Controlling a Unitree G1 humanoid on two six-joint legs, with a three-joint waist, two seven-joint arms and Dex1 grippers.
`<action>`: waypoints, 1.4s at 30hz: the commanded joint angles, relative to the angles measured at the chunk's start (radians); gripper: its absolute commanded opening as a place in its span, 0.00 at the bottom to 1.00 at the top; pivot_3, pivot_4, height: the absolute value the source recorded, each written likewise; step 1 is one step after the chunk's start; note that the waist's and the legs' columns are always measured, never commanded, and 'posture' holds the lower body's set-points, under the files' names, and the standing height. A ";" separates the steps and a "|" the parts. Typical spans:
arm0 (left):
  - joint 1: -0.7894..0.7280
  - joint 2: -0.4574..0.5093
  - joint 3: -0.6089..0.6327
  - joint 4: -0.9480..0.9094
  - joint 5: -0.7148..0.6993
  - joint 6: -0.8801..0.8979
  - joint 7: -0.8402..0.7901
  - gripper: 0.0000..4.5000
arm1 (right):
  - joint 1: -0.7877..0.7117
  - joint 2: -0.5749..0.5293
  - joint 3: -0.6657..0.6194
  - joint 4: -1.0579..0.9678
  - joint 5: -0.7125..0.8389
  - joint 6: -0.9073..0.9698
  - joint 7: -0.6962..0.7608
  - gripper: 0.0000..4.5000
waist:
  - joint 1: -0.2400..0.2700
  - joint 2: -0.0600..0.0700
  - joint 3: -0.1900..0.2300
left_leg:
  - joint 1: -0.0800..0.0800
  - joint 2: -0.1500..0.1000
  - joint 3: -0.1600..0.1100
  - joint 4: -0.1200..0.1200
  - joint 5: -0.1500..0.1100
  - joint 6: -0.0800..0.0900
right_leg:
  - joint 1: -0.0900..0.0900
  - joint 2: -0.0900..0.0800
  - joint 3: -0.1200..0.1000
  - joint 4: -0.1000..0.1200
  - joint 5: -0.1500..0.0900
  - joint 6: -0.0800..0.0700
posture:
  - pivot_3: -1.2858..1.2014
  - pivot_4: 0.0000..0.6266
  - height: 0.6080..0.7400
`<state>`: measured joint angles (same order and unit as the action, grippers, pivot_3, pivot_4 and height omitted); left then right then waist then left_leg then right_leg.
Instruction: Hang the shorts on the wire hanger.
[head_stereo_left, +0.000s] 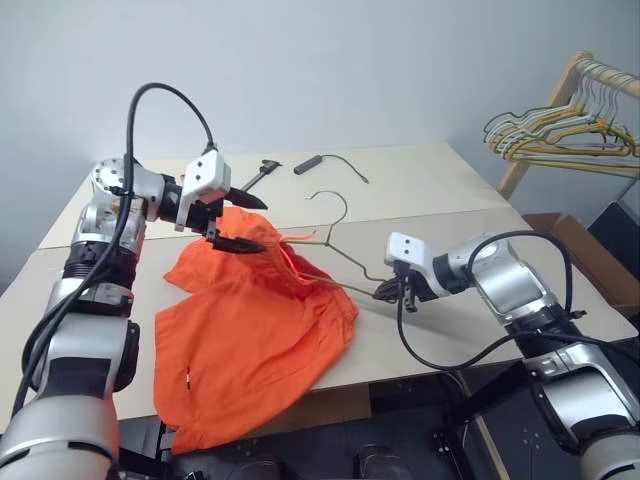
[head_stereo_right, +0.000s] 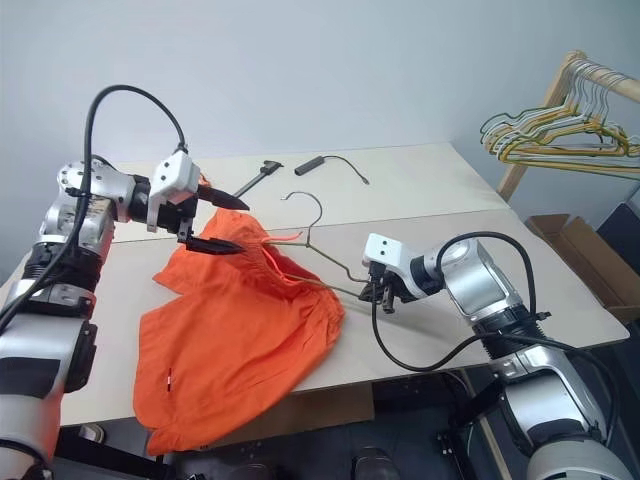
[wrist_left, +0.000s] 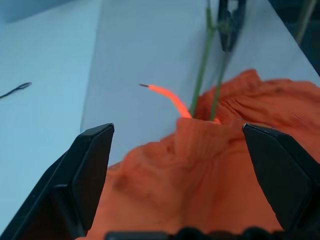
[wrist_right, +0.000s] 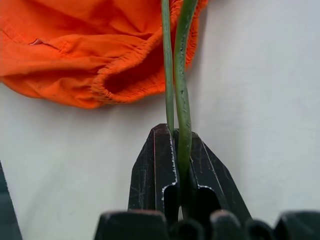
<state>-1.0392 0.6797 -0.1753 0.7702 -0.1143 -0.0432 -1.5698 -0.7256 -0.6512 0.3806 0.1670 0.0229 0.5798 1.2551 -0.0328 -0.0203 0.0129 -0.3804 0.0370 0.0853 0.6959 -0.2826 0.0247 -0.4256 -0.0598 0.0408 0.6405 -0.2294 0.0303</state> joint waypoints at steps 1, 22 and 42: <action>-0.040 -0.008 -0.009 0.032 0.041 -0.049 0.012 1.00 | -0.025 -0.008 -0.017 -0.061 0.010 0.021 -0.003 0.00 | -0.002 -0.001 0.001 | 0.000 0.000 0.000 0.000 0.000 0.000 | 0.000 0.000 0.000 0.000 0.000 0.000 | 0.51 0.00 1.00; -0.051 -0.073 -0.031 0.096 0.119 -0.011 -0.016 0.00 | -0.001 -0.021 -0.023 -0.134 0.007 0.002 -0.031 0.00 | -0.011 -0.002 0.001 | -0.003 0.000 -0.001 0.001 0.000 0.000 | -0.002 0.000 -0.001 0.001 0.000 0.000 | 0.51 0.00 1.00; -0.023 -0.018 0.004 0.065 0.075 -0.107 -0.015 0.00 | 0.113 -0.133 -0.327 -0.059 0.054 -0.214 -0.235 0.99 | -0.009 -0.003 0.002 | -0.004 0.000 -0.001 0.002 0.000 0.001 | -0.002 -0.001 -0.001 0.001 0.000 0.001 | 0.50 0.00 1.00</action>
<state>-1.0463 0.6432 -0.2011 0.8411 -0.0281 -0.1307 -1.5931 -0.6092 -0.7490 0.1521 0.1112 0.0361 0.3415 1.0438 -0.0414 -0.0230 0.0147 -0.3838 0.0368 0.0845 0.6981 -0.2829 0.0253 -0.4274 -0.0606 0.0404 0.6410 -0.2291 0.0310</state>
